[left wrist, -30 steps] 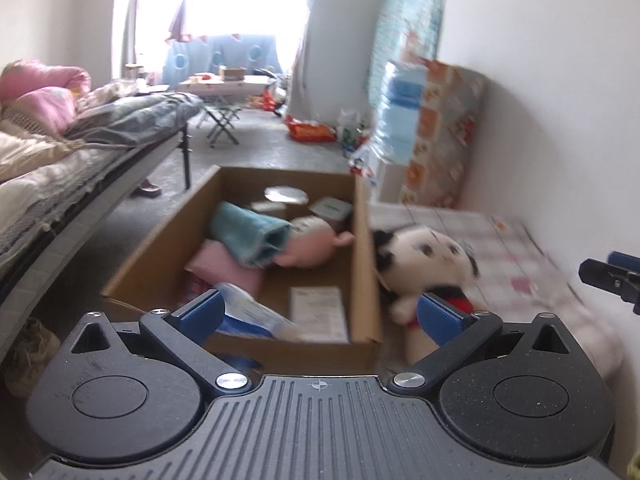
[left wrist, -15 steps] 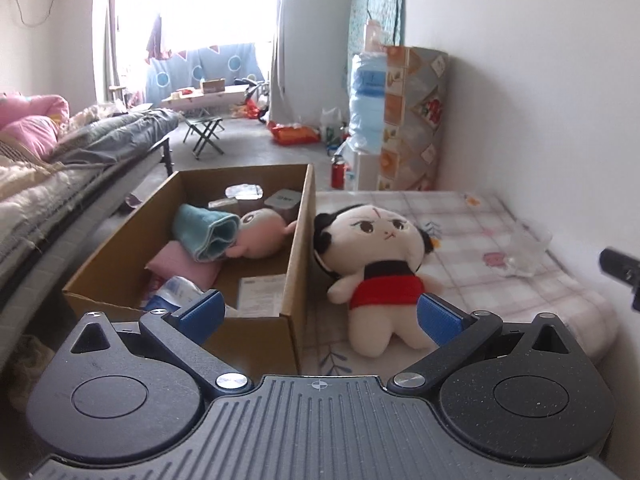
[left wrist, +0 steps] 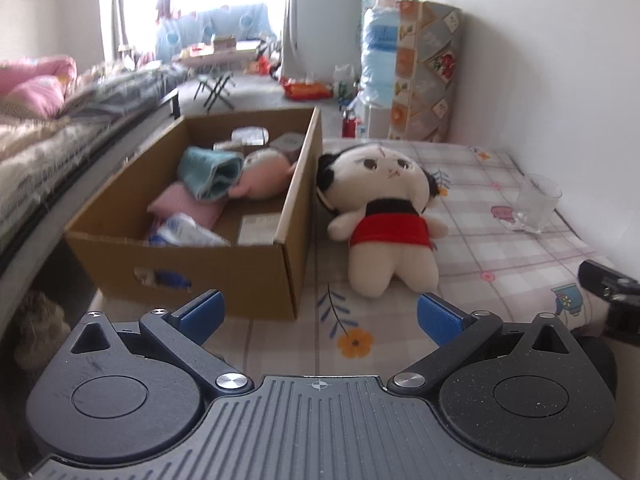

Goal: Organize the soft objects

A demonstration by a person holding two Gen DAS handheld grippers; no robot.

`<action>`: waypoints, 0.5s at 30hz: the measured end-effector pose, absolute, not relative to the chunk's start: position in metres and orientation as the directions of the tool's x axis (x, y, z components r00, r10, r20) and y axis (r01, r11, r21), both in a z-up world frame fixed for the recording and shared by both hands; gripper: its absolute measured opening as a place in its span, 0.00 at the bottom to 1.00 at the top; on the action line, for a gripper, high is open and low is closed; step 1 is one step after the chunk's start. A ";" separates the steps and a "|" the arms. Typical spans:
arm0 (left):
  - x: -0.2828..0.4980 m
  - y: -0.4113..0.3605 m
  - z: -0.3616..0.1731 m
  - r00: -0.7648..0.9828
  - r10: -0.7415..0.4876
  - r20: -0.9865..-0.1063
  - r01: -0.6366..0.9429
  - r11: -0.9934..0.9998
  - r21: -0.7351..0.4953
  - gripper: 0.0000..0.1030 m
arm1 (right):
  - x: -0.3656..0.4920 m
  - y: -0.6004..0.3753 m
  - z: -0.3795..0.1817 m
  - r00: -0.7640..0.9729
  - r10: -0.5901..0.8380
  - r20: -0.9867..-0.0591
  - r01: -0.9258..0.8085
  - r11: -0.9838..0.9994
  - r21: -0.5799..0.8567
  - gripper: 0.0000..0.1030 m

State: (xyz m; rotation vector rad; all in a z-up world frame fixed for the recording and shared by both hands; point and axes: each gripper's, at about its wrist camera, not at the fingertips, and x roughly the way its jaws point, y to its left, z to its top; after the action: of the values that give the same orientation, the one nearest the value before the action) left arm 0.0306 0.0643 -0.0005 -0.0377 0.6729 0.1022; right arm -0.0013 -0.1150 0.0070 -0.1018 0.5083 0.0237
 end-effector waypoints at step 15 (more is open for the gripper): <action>0.022 0.084 0.000 0.735 0.109 -0.669 -0.169 0.985 -0.025 1.00 | 0.005 -0.075 0.011 0.833 0.097 -0.544 -0.165 0.983 -0.077 1.00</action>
State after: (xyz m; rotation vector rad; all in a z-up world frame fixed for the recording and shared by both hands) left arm 0.0219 0.0844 -0.0001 -0.0857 0.7294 0.1532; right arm 0.0048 -0.0749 0.0111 -0.1224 0.5695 0.1392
